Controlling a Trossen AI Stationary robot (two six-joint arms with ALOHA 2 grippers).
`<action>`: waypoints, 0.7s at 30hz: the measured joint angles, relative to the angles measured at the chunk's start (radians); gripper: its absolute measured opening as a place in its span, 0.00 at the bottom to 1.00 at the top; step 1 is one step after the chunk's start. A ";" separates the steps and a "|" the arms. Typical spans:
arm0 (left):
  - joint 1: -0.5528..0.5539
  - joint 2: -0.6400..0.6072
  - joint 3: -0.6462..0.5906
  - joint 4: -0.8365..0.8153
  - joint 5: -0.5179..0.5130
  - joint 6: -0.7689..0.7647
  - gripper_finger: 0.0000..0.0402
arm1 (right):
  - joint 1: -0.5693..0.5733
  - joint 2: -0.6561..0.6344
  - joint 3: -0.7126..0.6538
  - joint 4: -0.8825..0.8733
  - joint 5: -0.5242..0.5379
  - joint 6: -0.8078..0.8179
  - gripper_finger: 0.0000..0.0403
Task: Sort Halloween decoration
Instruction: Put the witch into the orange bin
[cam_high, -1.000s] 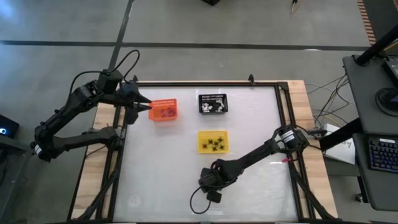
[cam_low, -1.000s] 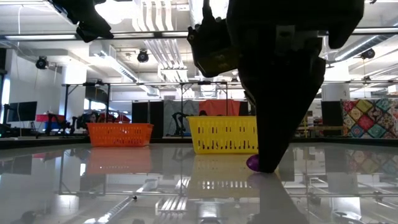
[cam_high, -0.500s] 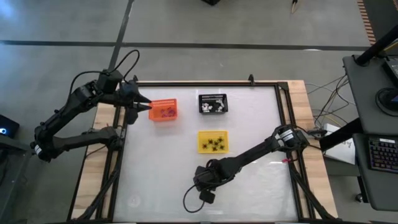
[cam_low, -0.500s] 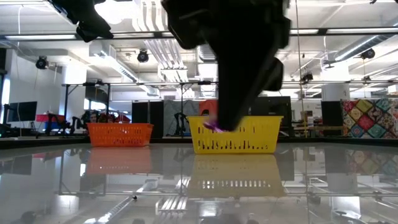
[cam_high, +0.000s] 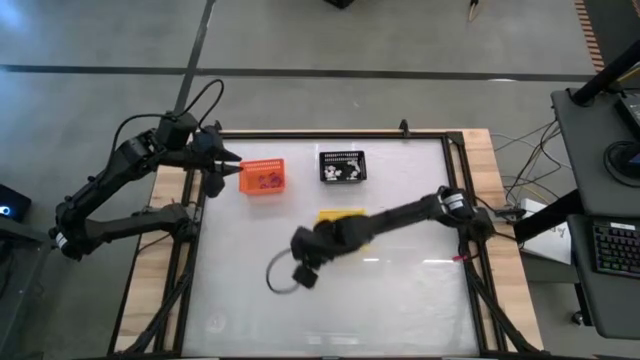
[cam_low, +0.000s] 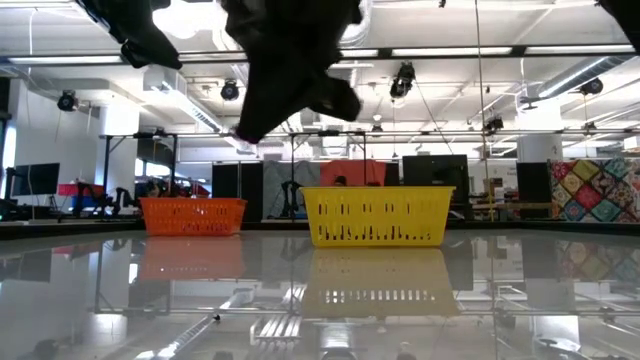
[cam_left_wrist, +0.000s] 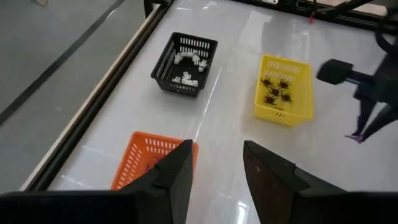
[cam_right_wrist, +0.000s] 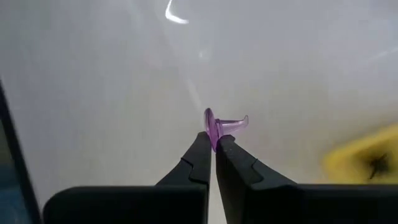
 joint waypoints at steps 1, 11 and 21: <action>0.000 0.000 0.000 0.000 -0.006 0.003 0.31 | -0.021 0.002 0.011 0.003 0.000 -0.008 0.02; 0.000 0.001 0.000 0.002 -0.088 -0.005 0.31 | -0.219 0.003 0.057 0.065 -0.008 -0.128 0.02; 0.000 0.000 0.000 0.004 -0.093 -0.050 0.31 | -0.365 0.024 0.060 0.306 -0.051 -0.229 0.02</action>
